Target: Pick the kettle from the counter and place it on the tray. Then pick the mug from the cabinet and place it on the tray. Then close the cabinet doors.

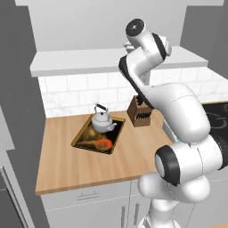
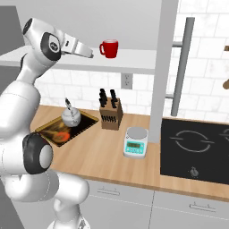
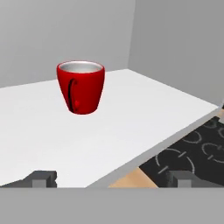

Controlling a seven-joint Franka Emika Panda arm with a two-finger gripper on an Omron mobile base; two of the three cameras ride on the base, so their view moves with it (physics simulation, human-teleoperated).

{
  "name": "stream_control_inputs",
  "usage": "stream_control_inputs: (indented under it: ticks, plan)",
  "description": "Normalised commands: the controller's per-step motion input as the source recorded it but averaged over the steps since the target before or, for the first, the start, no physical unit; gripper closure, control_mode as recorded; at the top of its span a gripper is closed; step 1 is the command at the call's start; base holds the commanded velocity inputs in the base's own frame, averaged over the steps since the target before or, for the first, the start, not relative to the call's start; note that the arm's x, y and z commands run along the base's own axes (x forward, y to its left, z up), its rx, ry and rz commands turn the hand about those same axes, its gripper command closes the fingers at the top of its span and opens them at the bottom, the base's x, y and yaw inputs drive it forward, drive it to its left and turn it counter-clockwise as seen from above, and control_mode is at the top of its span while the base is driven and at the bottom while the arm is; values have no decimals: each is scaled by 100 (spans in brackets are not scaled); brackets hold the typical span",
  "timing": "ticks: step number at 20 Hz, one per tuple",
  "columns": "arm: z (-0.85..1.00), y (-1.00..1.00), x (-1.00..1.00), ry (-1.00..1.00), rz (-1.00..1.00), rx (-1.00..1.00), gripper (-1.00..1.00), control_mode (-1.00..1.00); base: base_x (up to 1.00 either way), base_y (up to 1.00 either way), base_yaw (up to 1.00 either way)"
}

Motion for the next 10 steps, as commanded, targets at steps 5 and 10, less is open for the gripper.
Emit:
stream_control_inputs:
  ticks: [5,10]
  plan:
    - [0,-14,18,0,-7,0,-100,-100,0,0,0]
    - [0,-18,18,0,-5,0,-100,-100,0,0,0]
